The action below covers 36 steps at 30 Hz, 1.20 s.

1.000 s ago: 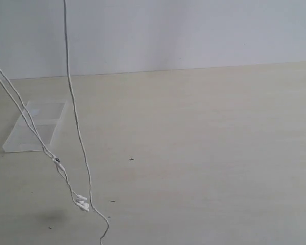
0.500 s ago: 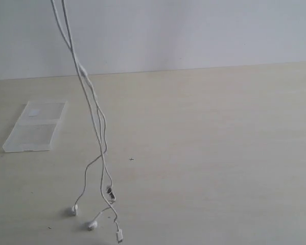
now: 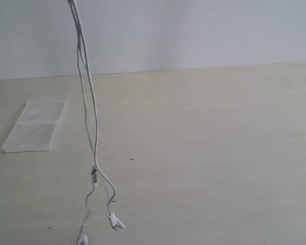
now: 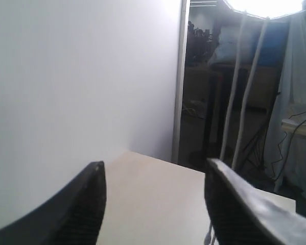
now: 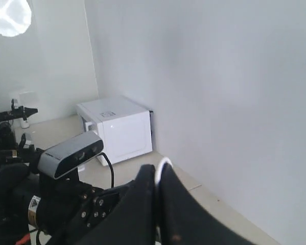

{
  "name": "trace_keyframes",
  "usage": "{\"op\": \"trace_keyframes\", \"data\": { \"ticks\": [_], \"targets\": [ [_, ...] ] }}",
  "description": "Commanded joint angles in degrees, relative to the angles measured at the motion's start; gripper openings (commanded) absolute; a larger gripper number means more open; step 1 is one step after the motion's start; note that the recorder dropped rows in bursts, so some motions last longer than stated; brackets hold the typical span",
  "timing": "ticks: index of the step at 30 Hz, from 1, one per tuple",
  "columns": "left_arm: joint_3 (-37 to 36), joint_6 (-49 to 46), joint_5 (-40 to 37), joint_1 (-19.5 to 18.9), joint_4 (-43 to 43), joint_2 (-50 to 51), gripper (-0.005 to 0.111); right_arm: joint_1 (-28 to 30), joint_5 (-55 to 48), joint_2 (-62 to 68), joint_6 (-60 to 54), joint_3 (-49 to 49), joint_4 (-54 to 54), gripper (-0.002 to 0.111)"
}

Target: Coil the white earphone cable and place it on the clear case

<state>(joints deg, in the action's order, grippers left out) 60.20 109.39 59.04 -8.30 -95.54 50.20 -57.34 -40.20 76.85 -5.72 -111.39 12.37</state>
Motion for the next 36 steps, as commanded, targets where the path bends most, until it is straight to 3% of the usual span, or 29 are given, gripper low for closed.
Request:
{"op": "trace_keyframes", "data": {
  "ticks": [1, 17, 22, 30, 36],
  "targets": [
    [-0.1, 0.2, -0.3, 0.2, 3.3, -0.2, 0.057, 0.1, 2.4, -0.1, -2.0, -0.5, 1.4, 0.0],
    [-0.4, 0.2, 5.6, 0.3, 1.8, -0.1, 0.057, 0.1, 6.9, 0.6, -7.7, -0.5, 9.7, 0.0],
    [-6.5, -2.5, 6.1, 2.9, 0.0, -0.1, 0.057, 0.1, 8.8, 0.6, -8.1, -0.5, 10.2, 0.0],
    [-11.7, -9.0, 6.4, 3.1, 1.8, -0.1, 0.057, 0.1, 8.9, 0.6, -8.1, -0.5, 10.2, 0.0],
    [-13.9, -13.4, 7.6, 3.9, 2.2, -0.1, 0.069, 0.1, 8.9, 0.6, -8.1, -0.5, 10.6, 0.0]
  ]
}}
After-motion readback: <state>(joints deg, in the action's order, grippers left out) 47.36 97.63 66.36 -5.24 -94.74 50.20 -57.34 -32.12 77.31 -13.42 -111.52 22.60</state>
